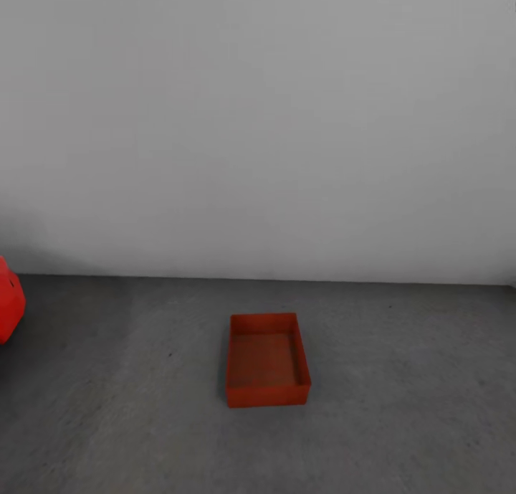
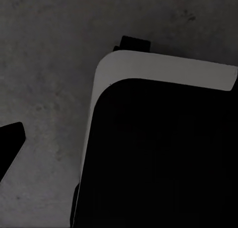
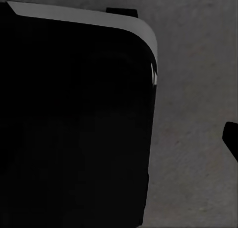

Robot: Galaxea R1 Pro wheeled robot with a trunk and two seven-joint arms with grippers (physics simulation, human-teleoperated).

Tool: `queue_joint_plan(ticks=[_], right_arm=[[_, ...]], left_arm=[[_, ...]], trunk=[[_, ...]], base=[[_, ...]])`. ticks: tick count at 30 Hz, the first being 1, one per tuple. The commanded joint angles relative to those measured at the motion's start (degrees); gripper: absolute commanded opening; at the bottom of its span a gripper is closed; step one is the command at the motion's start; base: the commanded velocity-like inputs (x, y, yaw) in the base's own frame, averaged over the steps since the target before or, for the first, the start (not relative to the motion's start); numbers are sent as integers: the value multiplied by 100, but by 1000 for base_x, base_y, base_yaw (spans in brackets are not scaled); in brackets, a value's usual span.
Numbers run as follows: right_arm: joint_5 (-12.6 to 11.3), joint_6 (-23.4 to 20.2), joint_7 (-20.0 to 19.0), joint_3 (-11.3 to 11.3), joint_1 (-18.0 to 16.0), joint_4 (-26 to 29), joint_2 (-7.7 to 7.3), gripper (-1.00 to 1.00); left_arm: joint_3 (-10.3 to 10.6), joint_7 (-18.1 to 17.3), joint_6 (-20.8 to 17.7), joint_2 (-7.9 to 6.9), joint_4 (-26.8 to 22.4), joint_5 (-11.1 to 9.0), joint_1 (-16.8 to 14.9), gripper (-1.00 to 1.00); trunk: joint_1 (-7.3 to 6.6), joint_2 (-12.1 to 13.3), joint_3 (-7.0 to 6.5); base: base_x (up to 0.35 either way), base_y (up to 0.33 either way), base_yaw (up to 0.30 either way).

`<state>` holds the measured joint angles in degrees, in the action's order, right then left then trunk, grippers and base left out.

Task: Move the two storage containers from the living room to the garage. In the garage, place one container on the floor and stack the other container on top of it (either order is fine).

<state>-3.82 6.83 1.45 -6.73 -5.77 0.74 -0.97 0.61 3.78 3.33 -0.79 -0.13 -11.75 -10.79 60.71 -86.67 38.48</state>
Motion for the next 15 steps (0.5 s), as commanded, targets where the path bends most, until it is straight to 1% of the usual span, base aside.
queue_joint_plan(ticks=[1,8,13,15], right_arm=[[-40,18,14,-48,-3,-4,0,100],[-40,59,14,-35,-3,-4,0,100],[-46,92,14,-42,-3,-17,0,100],[-51,186,14,-45,-3,-54,9,100]], left_arm=[[10,8,18,-7,4,-36,-3,100],[12,9,42,-36,4,-25,-2,100],[15,9,302,-22,4,-25,-2,100],[13,9,389,-19,4,-33,-2,100]], trunk=[[0,-2,-5],[0,-2,-70],[0,-2,-116],[0,-2,-135]], base=[[0,0,0],[0,0,0],[0,0,0],[0,0,0]])
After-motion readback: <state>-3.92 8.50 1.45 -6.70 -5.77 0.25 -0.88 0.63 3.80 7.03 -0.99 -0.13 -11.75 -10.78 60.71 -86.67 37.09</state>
